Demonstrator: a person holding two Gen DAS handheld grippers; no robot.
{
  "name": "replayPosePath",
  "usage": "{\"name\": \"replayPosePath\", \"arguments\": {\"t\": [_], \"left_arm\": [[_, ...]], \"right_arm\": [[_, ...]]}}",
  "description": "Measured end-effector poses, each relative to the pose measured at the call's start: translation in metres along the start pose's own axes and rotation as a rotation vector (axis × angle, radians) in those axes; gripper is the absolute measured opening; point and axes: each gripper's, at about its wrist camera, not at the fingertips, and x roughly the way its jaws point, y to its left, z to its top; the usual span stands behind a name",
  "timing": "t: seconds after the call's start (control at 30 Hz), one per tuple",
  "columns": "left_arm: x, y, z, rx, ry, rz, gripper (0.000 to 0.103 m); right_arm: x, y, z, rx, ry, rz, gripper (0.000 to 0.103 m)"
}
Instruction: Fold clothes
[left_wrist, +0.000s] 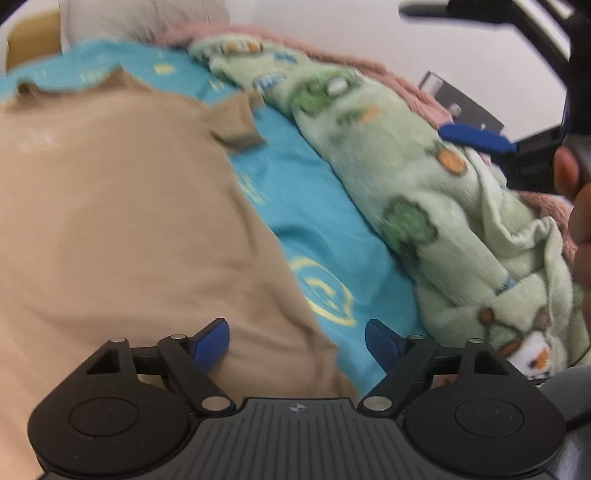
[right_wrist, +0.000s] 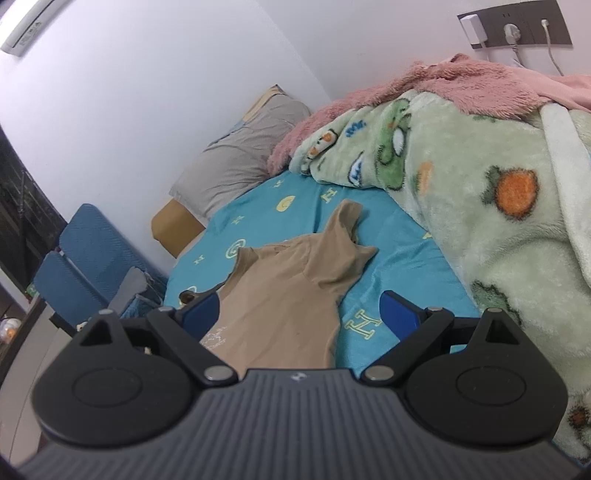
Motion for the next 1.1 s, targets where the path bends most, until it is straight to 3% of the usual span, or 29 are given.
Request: {"name": "replayPosePath", "arguments": {"t": [0.2,0.4,0.67,0.97,1.1], "left_arm": [[-0.047,0.031,0.013,-0.022,-0.063,0.135,0.087],[-0.094,0.067,0.017,-0.111,-0.2,0.22,0.097],[-0.116,0.101,0.015,-0.177,-0.272,0.334,0.102],[-0.122,0.156,0.008,-0.335,-0.284,0.38,0.102],[-0.109,0.178,0.011,-0.364,-0.274,0.386,0.102]], "right_arm": [[0.0,0.007,-0.001,0.002,-0.031,0.056,0.095],[0.006,0.012,-0.006,0.028,-0.017,0.107,0.095],[0.032,0.009,-0.006,0.143,-0.006,0.152,0.095],[0.16,-0.04,0.015,0.518,0.031,0.113,0.095],[0.218,-0.065,0.003,0.512,0.078,0.01,0.095]]}}
